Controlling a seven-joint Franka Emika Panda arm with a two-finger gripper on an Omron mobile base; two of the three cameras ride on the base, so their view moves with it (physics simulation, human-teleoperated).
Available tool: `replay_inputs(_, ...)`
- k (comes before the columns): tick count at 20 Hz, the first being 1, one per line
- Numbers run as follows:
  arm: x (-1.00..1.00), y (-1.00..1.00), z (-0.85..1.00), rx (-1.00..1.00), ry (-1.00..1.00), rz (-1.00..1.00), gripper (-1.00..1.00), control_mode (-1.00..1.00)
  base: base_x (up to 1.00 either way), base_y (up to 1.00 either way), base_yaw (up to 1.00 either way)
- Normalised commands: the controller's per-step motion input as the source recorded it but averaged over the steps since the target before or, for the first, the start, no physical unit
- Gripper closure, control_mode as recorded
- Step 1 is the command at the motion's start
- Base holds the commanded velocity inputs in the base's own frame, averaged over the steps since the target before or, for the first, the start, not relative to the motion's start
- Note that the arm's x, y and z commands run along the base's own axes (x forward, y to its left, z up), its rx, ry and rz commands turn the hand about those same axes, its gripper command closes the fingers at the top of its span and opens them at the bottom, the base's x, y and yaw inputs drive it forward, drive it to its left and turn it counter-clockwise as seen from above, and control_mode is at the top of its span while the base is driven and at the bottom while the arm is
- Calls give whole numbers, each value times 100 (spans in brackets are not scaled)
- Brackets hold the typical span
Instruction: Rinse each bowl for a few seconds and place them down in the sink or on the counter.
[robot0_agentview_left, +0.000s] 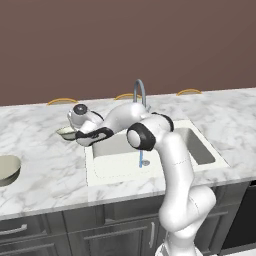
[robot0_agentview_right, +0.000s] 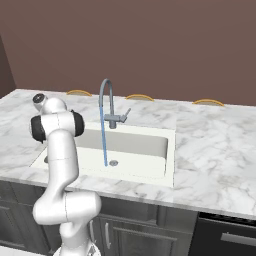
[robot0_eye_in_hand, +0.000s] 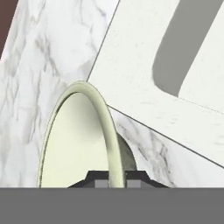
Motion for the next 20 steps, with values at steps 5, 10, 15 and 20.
replay_inputs(5, 6, 20, -31, 5, 0, -1, 100, -100, 0, 0, 0)
replay_inputs(10, -1, 20, -40, 4, -2, -1, 100, -100, 0, 0, 0)
replay_inputs(15, -17, 21, -54, 3, 0, -2, 100, -100, 0, 0, 0)
replay_inputs(20, -4, 11, -35, 2, 0, -1, 100, -100, 0, 0, 0)
